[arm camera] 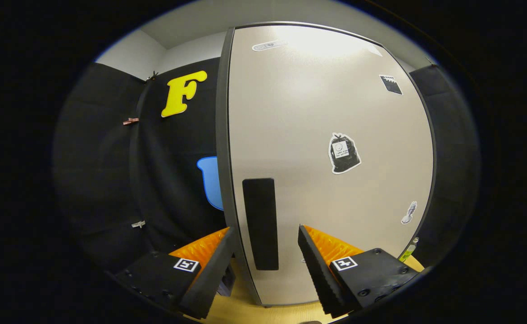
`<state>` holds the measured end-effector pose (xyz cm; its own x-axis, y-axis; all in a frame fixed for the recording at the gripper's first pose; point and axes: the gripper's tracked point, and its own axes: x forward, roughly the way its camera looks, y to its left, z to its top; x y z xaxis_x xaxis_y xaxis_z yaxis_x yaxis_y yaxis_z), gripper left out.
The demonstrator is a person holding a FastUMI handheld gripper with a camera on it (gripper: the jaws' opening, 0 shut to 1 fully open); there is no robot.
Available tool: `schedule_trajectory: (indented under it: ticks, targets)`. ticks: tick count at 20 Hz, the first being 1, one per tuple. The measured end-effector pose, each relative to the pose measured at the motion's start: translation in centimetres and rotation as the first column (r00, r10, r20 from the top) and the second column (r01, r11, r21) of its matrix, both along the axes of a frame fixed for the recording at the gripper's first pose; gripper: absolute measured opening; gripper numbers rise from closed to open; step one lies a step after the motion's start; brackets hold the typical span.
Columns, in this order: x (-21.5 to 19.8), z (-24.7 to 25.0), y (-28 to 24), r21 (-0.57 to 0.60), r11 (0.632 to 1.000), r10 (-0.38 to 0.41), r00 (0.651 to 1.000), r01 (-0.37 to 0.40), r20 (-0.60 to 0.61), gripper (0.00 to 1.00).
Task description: Open the shoe cabinet door, grab the shoes and put them into the shoe cabinet, then close the shoe cabinet door.
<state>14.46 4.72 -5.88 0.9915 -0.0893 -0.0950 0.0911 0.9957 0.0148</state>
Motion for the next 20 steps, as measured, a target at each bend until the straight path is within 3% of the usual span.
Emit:
schedule_trajectory:
  ticks: [3,5,8,10,14,16,19,20]
  targets:
    - [0.6,-0.2,-0.2,0.005,1.0,-0.022,1.0,0.022,-0.003,0.91]
    - [1.0,-0.2,-0.3,0.007,0.999,-0.038,0.999,0.038,0.002,0.64]
    - [1.9,-0.7,0.1,-0.015,0.999,-0.035,0.999,0.035,-0.009,0.62]
    - [1.2,-0.3,0.3,-0.045,0.997,-0.055,0.999,0.054,-0.003,0.38]
    - [1.3,-0.3,0.2,-0.048,0.996,-0.073,0.997,0.073,0.007,0.38]
    - [1.4,-0.3,0.2,-0.037,0.997,-0.071,0.997,0.071,0.007,0.31]
    - [1.3,-0.6,0.0,-0.039,0.996,-0.078,0.997,0.078,-0.012,0.31]
    - [1.0,-0.4,0.2,-0.027,0.997,-0.071,0.997,0.071,-0.015,0.18]
